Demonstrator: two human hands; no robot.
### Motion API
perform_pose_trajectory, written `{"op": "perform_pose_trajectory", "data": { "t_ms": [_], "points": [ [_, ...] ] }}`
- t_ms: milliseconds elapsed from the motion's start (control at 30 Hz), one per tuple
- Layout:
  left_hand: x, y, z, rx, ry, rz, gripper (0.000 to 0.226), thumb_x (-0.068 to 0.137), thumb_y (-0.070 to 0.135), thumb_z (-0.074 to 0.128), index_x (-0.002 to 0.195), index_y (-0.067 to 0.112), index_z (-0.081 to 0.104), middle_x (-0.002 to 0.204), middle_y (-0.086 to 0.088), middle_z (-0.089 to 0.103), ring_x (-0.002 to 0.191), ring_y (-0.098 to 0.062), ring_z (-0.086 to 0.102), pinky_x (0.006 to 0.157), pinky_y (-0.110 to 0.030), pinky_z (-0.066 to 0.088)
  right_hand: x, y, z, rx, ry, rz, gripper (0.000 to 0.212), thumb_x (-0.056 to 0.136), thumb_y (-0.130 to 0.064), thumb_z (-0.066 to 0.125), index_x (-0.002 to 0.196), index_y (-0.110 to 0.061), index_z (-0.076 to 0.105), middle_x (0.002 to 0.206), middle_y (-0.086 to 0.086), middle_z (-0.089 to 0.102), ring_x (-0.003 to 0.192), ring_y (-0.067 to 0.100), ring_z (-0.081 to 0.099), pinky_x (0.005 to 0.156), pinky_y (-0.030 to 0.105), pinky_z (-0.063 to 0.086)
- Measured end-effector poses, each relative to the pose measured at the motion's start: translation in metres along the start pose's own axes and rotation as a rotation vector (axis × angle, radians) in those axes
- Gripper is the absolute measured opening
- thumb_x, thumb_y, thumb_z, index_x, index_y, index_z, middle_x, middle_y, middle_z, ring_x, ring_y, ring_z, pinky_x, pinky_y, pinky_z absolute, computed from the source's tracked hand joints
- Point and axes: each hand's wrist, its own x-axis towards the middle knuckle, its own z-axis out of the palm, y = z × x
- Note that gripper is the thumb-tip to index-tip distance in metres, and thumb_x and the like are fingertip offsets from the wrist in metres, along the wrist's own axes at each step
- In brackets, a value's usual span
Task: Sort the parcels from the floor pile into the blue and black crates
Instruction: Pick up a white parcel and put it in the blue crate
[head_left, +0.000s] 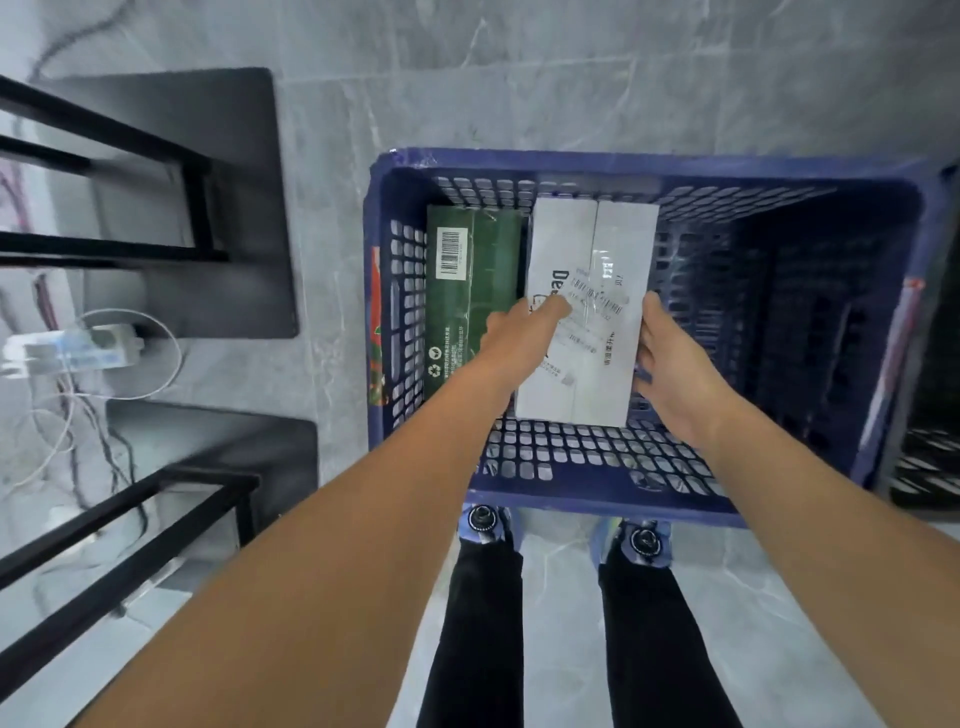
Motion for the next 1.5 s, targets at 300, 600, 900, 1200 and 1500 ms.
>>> {"op": "perform_pose_trajectory", "data": {
  "t_ms": [300, 600, 900, 1200, 1500],
  "points": [
    [0.033, -0.029, -0.004, 0.093, 0.085, 0.022, 0.077, 0.096, 0.055, 0.048, 0.163, 0.030, 0.019, 0.168, 0.000, 0.011, 0.153, -0.032, 0.017, 0.121, -0.059, 0.020, 0.040, 0.016, 0.015, 0.024, -0.062, -0.025, 0.055, 0.102, -0.069, 0.044, 0.151, -0.044, 0.048, 0.146, -0.025, 0.057, 0.133, -0.005, 0.050, 0.120, 0.037, 0.031],
    [0.036, -0.039, -0.016, 0.022, 0.076, 0.094, 0.063, 0.102, 0.046, 0.048, 0.160, 0.030, 0.029, 0.165, 0.001, 0.018, 0.148, -0.024, 0.028, 0.118, -0.046, 0.024, 0.057, 0.024, 0.026, 0.117, -0.064, -0.037, 0.095, 0.076, -0.080, 0.064, 0.159, -0.042, 0.038, 0.164, -0.020, 0.037, 0.154, 0.007, 0.028, 0.130, 0.046, 0.013],
    [0.030, -0.045, -0.020, -0.040, 0.031, 0.140, 0.062, 0.103, 0.042, 0.049, 0.161, 0.034, 0.028, 0.168, 0.004, 0.012, 0.149, -0.015, 0.024, 0.118, -0.040, 0.020, 0.066, 0.036, 0.036, -0.004, 0.003, -0.159, 0.092, 0.088, -0.071, 0.053, 0.166, -0.040, 0.017, 0.172, -0.020, 0.014, 0.157, 0.006, 0.016, 0.130, 0.047, 0.009],
    [0.018, -0.042, -0.019, -0.053, 0.021, 0.115, 0.070, 0.100, 0.052, 0.048, 0.162, 0.032, 0.024, 0.169, 0.009, 0.020, 0.153, -0.018, 0.023, 0.123, -0.053, 0.022, 0.059, 0.016, 0.022, 0.006, -0.069, -0.064, 0.093, 0.084, -0.080, 0.058, 0.163, -0.042, 0.027, 0.169, -0.022, 0.024, 0.156, 0.005, 0.019, 0.130, 0.051, 0.008],
    [-0.081, 0.005, -0.042, -0.193, 0.093, 0.183, 0.058, 0.102, 0.049, 0.045, 0.156, 0.028, 0.037, 0.159, 0.008, 0.039, 0.143, -0.014, 0.039, 0.118, -0.051, 0.033, -0.049, -0.066, 0.040, 0.038, -0.113, -0.159, 0.095, 0.086, -0.085, 0.052, 0.164, -0.040, 0.024, 0.172, -0.014, 0.019, 0.158, 0.012, 0.019, 0.130, 0.049, 0.011]
  ]
}}
